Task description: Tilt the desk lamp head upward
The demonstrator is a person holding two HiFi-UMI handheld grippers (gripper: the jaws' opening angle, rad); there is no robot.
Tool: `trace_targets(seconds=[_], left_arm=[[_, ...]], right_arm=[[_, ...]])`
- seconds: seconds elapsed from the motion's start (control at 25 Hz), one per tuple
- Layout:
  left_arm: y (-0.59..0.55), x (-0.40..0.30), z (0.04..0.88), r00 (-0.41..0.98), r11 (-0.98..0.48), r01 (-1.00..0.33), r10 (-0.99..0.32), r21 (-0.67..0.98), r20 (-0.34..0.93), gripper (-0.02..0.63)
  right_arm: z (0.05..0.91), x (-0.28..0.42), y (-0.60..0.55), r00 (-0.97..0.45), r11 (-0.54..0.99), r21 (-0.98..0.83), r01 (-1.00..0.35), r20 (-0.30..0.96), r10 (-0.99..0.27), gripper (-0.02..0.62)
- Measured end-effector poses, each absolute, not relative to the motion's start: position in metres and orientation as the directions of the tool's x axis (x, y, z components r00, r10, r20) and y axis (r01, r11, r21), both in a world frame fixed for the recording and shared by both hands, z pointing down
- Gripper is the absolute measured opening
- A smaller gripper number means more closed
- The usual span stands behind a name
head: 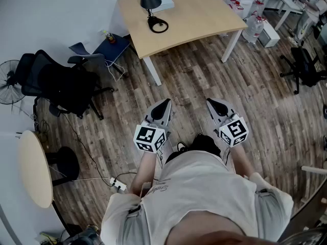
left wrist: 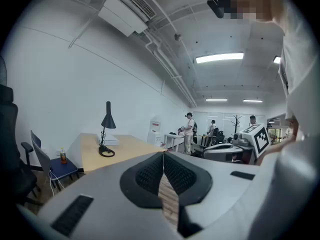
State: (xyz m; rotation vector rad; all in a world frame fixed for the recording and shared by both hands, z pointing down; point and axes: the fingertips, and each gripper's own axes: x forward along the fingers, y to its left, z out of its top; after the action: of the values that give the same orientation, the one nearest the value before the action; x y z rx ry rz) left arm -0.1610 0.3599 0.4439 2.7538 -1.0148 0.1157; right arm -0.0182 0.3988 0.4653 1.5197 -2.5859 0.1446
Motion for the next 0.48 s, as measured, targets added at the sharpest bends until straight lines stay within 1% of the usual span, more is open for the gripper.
trace_targets(seconds=[0.12,0.32,0.48], left_arm=[[0.362,-0.158,0.440,0.777,-0.758,-0.630,-0.615,0.168,0.137,0.015],[0.355,-0.160,0.454,0.790,-0.769,-0.613,-0.591,0.179,0.164,0.015],[0.352,-0.144,0.460,0.803,-0.776,-0.595,-0.572,0.207,0.166,0.015]], right_arm=[[0.465,-0.021,0.396,-0.482,0.488,-0.009,-0.873,0.176,-0.858,-0.005],[0.457,-0.023,0.379,-0.449,0.450,-0.028,-0.893,0.133,-0.883,-0.006],[0.466,-0.014,0.375,-0.443,0.445,-0.029,-0.895,0.172,-0.880,-0.006]])
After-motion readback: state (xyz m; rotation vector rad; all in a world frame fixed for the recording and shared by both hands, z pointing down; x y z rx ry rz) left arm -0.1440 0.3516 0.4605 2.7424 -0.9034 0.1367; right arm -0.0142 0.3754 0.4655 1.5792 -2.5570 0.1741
